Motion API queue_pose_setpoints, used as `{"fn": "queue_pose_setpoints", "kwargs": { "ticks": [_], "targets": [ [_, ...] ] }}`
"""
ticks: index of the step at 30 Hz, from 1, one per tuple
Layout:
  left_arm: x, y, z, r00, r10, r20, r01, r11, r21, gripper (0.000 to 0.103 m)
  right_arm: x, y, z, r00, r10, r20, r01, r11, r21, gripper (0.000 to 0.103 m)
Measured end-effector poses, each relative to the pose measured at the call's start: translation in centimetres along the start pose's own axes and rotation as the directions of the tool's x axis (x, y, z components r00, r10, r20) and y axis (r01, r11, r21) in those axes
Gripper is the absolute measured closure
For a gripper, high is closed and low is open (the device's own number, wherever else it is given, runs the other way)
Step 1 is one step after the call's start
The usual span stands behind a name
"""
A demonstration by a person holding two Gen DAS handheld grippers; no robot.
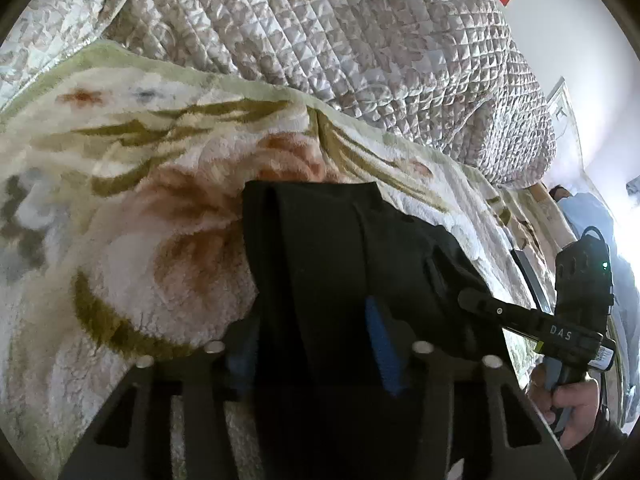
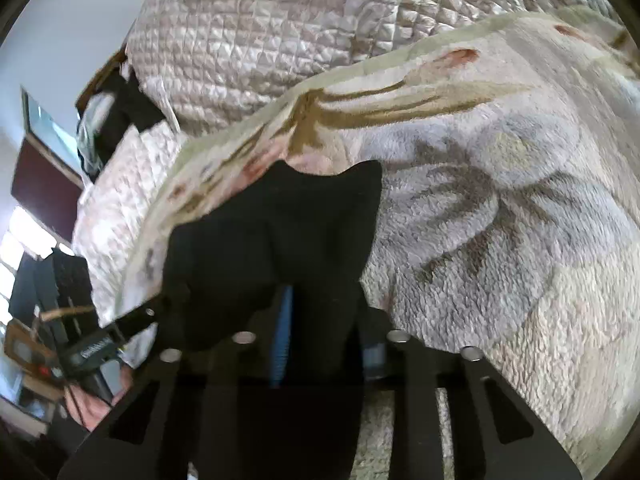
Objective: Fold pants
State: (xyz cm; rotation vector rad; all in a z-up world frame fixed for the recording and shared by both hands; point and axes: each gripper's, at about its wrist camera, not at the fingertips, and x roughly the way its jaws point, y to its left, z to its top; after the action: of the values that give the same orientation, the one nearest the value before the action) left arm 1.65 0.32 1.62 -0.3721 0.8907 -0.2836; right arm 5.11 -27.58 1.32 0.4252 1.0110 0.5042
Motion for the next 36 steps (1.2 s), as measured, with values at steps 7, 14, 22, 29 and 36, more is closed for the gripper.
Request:
{"fn": "queue_pose_setpoints", "kwargs": {
  "ticks": [7, 14, 22, 29, 36],
  "targets": [
    [-2.0, -1.4, 1.5, 1.0, -0.018, 0.01, 0.018, 1.0, 0.007, 0.08, -2.3, 2.5, 0.6, 0.997, 0.049, 0.051, -0.048, 0.999, -0.021, 0.087],
    [-3.8, -1.5, 5.6, 0.998, 0.013, 0.063, -0.016, 0.999, 0.049, 0.08, -2.1, 6.0, 3.7, 0.993, 0.096, 0.068, -0.091, 0.993, -0.075, 0.087],
    [-1.6, 2.1, 10.9, 0.99, 0.099, 0.096, -0.104, 0.994, 0.047, 0.079, 3.5, 7.7, 8.8, 0.992, 0.121, 0.034, -0.117, 0.987, -0.11, 0.087],
    [3.2, 6.6, 10.7, 0.976, 0.218, -0.005, -0.218, 0.976, -0.025, 0.068, 8.4, 5.2, 10.6, 1.0, -0.022, 0.002, 0.022, 0.994, -0.111, 0.081],
    [-1.7, 5.7, 10.0, 0.963, 0.241, 0.118, -0.239, 0.97, -0.033, 0.069, 4.4, 6.5, 9.7, 0.991, -0.089, 0.098, 0.109, 0.969, -0.222, 0.082]
  ]
}}
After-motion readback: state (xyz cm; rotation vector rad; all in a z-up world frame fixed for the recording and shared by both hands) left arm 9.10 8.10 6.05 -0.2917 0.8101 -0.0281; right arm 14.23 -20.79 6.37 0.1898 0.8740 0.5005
